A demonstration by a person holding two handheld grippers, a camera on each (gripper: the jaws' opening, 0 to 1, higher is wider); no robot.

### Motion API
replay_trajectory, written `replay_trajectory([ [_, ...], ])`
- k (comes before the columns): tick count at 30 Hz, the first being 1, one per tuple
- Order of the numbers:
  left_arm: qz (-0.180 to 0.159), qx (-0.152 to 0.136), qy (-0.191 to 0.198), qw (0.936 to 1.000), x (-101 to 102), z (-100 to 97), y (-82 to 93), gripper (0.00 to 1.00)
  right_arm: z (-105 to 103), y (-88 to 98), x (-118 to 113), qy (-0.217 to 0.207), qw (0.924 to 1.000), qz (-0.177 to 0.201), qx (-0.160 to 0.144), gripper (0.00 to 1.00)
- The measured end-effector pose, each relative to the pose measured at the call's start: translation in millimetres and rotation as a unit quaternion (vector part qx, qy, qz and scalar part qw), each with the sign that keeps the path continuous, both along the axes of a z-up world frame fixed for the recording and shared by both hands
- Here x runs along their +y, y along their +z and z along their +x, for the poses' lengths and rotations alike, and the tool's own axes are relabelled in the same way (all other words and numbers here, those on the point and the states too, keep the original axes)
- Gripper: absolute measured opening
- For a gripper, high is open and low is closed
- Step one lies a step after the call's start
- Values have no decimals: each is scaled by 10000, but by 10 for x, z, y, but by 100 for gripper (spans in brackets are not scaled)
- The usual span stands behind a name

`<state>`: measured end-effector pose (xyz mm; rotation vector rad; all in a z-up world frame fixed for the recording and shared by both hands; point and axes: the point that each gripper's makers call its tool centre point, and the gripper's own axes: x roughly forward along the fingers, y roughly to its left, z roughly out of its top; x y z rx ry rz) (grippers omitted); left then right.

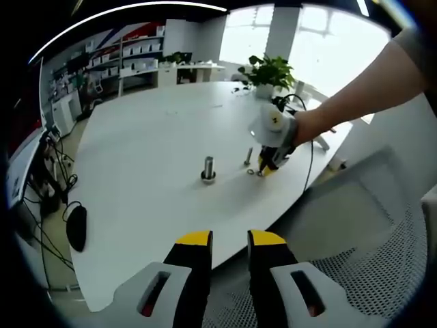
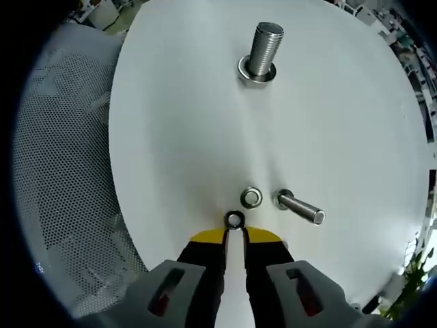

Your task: Place the washer onto the threaded stud by aligning its center hole with the stud, sliding it down to the base, and recovering from edge contact or off-axis alignment until the washer reaches the visible bottom stop.

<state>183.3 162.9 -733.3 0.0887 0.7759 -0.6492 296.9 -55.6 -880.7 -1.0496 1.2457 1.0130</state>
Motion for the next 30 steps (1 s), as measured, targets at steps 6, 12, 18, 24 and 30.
replay_trajectory([
  [6, 5, 6, 10, 10000, 4, 0, -3, 18, -7, 16, -12, -113, 9998, 103, 98, 12],
  [12, -8, 0, 20, 10000, 2, 7, 1, 18, -4, 22, 24, -702, 9959, 508, 256, 16],
  [18, 2, 6, 15, 10000, 2, 5, -1, 18, 26, 5, 57, -506, 9978, 400, 137, 17],
  [24, 13, 8, 28, 10000, 11, 5, -3, 18, 45, 11, 69, -514, 9978, 402, 131, 15],
  [30, 17, 12, 23, 10000, 12, 6, -3, 18, 23, 13, 99, -488, 9974, 485, 190, 20],
])
